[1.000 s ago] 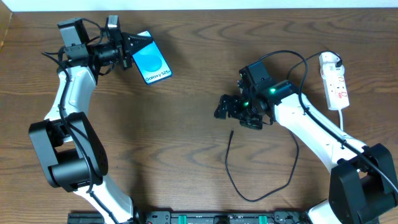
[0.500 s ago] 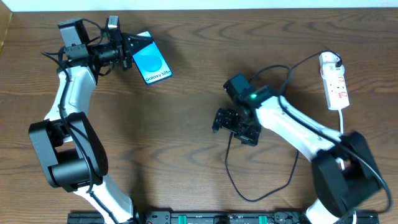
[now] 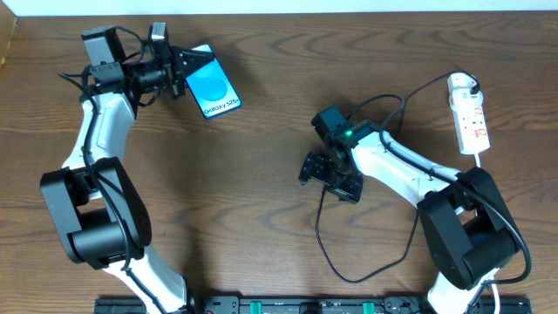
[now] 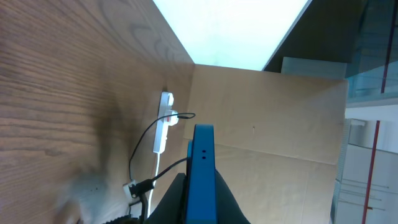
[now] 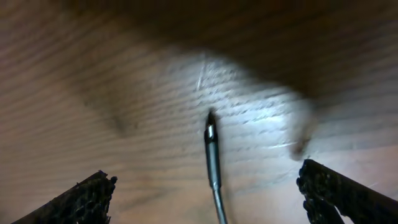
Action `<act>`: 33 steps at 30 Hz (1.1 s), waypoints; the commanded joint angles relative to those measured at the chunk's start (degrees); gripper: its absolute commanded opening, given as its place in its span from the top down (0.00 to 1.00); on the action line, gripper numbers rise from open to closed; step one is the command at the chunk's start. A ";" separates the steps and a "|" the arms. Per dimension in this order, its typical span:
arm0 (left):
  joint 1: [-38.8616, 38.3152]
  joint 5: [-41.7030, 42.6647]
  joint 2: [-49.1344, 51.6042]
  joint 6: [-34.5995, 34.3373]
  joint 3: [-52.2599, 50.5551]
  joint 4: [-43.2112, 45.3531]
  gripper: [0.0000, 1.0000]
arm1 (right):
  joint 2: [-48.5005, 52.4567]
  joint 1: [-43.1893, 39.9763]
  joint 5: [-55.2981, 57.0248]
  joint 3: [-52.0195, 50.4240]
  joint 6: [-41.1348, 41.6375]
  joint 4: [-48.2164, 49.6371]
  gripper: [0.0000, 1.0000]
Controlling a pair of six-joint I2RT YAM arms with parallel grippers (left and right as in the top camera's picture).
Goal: Plug charger to phone and switch on socket
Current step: 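Lower the right gripper onto the black cable's connector end and grasp it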
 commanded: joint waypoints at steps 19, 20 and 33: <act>0.07 1.27 -1.49 0.98 -0.07 -0.24 0.93 | 2.58 1.70 2.12 -0.28 0.96 -1.70 0.14; 0.07 1.25 -1.49 0.98 -0.07 -0.22 0.93 | 2.62 1.68 2.14 -0.28 1.01 -1.70 0.16; 0.09 1.84 -1.49 0.96 -0.07 -0.22 0.93 | 4.48 2.03 3.15 -0.31 7.26 -2.01 0.46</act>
